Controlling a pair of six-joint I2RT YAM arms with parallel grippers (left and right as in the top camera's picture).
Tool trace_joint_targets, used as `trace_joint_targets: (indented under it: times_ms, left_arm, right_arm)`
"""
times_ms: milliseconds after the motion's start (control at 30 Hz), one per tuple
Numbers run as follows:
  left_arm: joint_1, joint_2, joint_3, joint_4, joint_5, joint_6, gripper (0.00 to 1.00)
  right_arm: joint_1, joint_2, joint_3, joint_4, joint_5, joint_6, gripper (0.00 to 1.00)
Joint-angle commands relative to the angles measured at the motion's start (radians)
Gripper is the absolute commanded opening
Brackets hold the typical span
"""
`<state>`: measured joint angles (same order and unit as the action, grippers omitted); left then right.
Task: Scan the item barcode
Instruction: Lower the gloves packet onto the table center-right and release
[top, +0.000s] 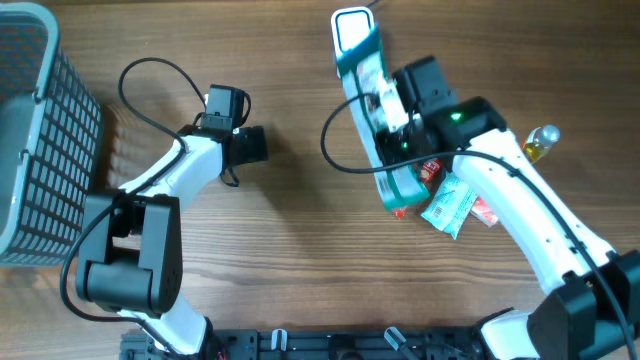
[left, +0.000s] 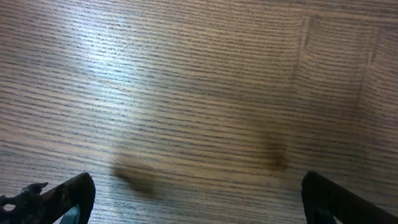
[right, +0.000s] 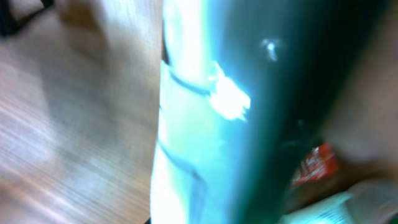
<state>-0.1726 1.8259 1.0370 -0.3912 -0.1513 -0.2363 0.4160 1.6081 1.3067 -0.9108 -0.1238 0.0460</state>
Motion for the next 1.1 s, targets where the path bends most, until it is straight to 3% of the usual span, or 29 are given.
trace_joint_targets:
  times_ms: [0, 100, 200, 1067]
  left_arm:
    - [0.002, -0.014, -0.003, 0.003, 0.005, 0.02, 1.0]
    - [0.002, -0.014, -0.003, 0.003, 0.005, 0.02, 1.0]
    - [0.002, -0.014, -0.003, 0.003, 0.005, 0.02, 1.0]
    - [0.002, -0.014, -0.003, 0.003, 0.005, 0.02, 1.0]
  right_arm:
    - [0.002, 0.029, -0.149, 0.108, -0.062, 0.112, 0.13]
    - [0.002, 0.029, -0.225, 0.198, -0.062, 0.123, 0.75]
    - [0.002, 0.029, -0.235, 0.222, -0.058, 0.14, 0.98]
    - [0.002, 0.029, -0.235, 0.227, -0.058, 0.139, 1.0]
